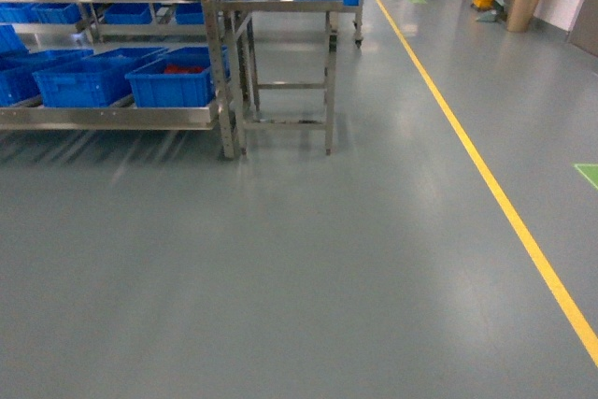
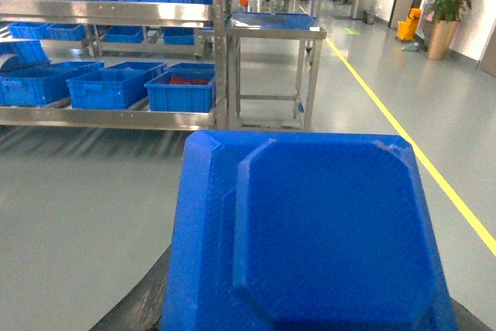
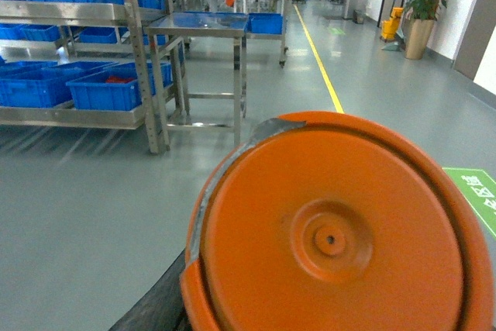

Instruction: Sort blue parts and orange caps into right shelf containers

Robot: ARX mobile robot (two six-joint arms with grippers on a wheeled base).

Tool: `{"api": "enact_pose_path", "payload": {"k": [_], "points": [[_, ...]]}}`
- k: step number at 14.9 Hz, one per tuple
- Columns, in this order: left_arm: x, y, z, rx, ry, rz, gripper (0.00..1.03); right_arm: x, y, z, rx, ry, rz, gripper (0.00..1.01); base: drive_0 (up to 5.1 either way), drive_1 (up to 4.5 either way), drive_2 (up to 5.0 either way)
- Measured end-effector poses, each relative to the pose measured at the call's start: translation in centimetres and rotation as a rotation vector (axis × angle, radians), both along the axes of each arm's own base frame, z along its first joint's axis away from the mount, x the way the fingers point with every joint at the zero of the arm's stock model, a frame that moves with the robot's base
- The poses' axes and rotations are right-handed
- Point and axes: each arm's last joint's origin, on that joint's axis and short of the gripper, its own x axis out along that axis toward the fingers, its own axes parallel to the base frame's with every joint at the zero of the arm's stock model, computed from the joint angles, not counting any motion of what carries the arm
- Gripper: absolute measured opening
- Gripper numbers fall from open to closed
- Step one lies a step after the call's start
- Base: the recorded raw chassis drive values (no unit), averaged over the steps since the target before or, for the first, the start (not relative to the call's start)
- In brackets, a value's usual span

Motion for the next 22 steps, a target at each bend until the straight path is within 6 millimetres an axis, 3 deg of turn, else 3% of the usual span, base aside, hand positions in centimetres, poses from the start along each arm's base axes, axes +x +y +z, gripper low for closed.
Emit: {"api": "enact_pose_path", "payload": {"k": [22], "points": [[0.0,0.0,-0.03,0.0,0.003,0.001,0.43,0.0,0.0,0.02,0.0,-0.002,0.0,0.45,-0.1,4.02,-4.2]]}}
